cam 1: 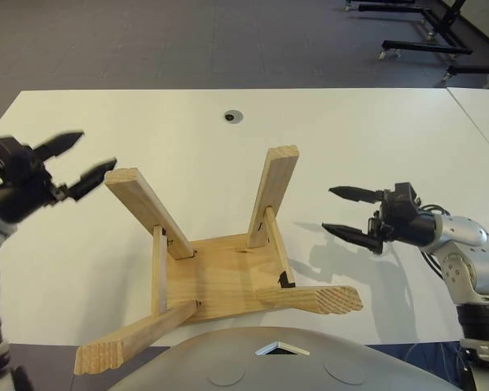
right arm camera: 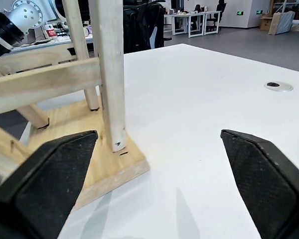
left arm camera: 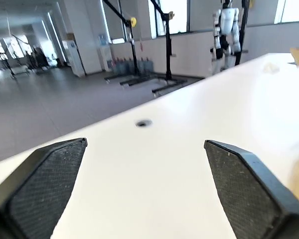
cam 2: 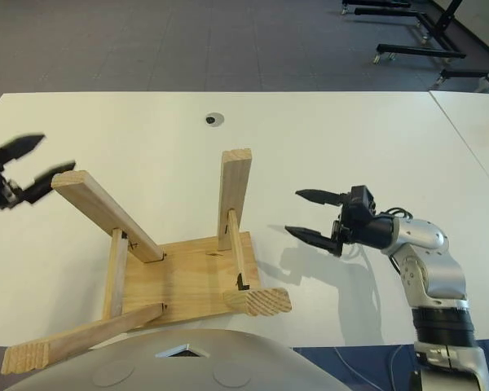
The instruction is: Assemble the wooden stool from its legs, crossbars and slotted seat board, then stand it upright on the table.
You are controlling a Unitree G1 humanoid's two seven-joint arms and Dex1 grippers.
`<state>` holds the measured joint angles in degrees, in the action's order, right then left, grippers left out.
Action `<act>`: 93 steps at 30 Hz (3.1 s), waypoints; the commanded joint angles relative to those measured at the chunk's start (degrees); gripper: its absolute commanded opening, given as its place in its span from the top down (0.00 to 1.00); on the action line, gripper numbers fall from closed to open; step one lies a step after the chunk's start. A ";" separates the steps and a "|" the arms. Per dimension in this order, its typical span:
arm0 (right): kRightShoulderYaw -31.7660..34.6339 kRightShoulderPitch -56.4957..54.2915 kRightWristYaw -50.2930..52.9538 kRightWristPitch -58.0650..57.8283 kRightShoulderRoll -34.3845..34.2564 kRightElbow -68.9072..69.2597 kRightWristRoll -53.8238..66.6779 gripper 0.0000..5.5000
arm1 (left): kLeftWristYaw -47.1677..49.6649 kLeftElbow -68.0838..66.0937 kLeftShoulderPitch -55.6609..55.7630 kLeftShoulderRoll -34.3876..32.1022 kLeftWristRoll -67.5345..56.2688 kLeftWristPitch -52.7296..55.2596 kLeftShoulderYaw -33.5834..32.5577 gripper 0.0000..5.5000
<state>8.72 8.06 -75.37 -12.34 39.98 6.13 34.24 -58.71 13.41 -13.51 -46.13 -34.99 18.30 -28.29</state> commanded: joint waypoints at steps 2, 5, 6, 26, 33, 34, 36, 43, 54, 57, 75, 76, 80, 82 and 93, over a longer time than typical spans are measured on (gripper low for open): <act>-1.15 7.49 -2.76 0.09 4.54 7.53 -2.03 0.17 | -7.29 6.20 -13.31 -3.59 3.45 1.60 2.97 0.21; -2.91 12.03 -3.18 -0.23 6.50 13.75 -3.00 0.17 | -10.86 9.26 -20.49 -6.17 7.16 1.26 5.22 0.21; -3.61 13.33 -2.77 -0.40 6.79 16.11 -3.27 0.17 | -11.83 9.74 -22.57 -7.17 8.73 0.81 5.34 0.21; -8.87 13.83 10.57 -10.14 8.01 34.17 1.06 0.17 | -13.15 17.89 -24.15 -5.15 9.61 0.02 16.99 0.21; -9.23 14.69 9.51 -11.67 8.40 33.05 3.20 0.17 | -17.35 -8.71 -22.65 -0.08 16.84 -20.68 23.01 0.21; -9.07 15.02 9.32 -11.59 8.55 33.31 3.34 0.17 | -17.48 -11.36 -21.44 0.52 17.55 -22.57 24.35 0.21; -8.98 15.26 8.98 -11.30 8.61 33.37 3.33 0.17 | -16.71 -14.18 -17.96 1.72 18.53 -23.82 27.28 0.21; -9.72 17.05 12.71 -9.52 6.74 31.04 -0.86 0.17 | -11.07 -35.71 -8.23 12.26 26.78 -38.82 39.74 0.21; -22.21 0.98 27.03 13.92 -13.46 -8.30 -23.53 0.17 | -3.89 -42.08 1.23 13.44 27.92 -46.03 42.74 0.21; -24.10 -3.02 28.32 19.20 -17.50 -14.92 -26.41 0.17 | 4.67 -47.93 6.72 17.11 28.62 -49.89 41.49 0.21; -14.02 -7.56 19.29 15.54 -10.71 -5.41 -13.94 0.17 | 13.24 6.72 9.60 6.18 7.90 -7.94 26.58 0.21; -13.88 -7.22 19.23 15.41 -10.23 -4.25 -14.18 0.17 | 14.43 7.65 9.13 6.37 8.93 -7.11 26.79 0.21; -15.83 -6.47 17.32 18.44 -10.01 -5.46 -16.30 0.17 | 14.57 6.29 7.54 5.48 14.54 -7.26 29.26 0.21; -17.29 -7.97 15.38 19.39 -10.76 -8.95 -16.91 0.17 | 12.51 4.69 7.67 5.20 15.63 -7.22 30.58 0.21; -19.06 -16.88 10.12 22.27 -13.72 -21.77 -18.58 0.17 | 5.68 -9.80 16.96 8.54 20.70 -12.41 35.90 0.21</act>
<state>-9.99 -7.32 -64.45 10.08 26.49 -15.10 15.85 -52.00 6.13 1.35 -38.47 -15.31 7.07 6.46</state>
